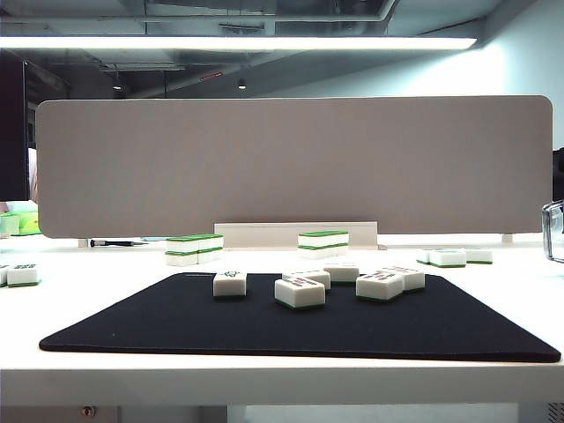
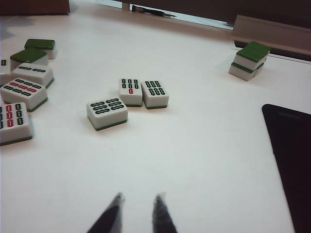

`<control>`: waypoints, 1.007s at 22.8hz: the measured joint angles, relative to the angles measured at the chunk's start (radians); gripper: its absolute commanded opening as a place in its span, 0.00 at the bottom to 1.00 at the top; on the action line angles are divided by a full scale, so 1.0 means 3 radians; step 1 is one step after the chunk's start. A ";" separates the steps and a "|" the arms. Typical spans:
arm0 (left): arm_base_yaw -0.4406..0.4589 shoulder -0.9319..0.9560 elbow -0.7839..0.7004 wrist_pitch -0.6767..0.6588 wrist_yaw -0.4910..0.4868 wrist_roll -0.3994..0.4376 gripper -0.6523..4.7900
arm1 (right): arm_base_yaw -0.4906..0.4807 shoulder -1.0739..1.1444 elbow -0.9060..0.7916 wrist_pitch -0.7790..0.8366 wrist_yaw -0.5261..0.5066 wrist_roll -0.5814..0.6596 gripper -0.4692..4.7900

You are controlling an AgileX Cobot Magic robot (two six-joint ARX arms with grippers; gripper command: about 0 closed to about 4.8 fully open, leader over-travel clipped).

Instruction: Align six mahjong tiles in a row on the table.

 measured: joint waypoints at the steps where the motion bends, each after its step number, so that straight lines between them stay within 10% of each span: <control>1: 0.0000 0.0000 0.0000 0.0000 0.0000 -0.0013 0.27 | 0.0001 0.0000 0.0067 -0.0078 0.0000 -0.0003 0.09; 7: 0.0000 0.0000 0.0000 0.0001 0.0001 -0.0109 0.27 | 0.0001 0.0009 0.0659 -0.1068 -0.0237 -0.0008 0.09; 16: 0.0000 0.0000 0.0001 0.0000 0.0051 -0.0109 0.27 | 0.0001 0.0013 0.1043 -0.1857 -0.1684 -0.0010 0.09; 23: -0.0001 0.0003 0.0253 -0.0331 0.0542 -0.0271 0.27 | 0.0000 0.0013 0.1047 -0.2064 -0.1746 -0.0010 0.09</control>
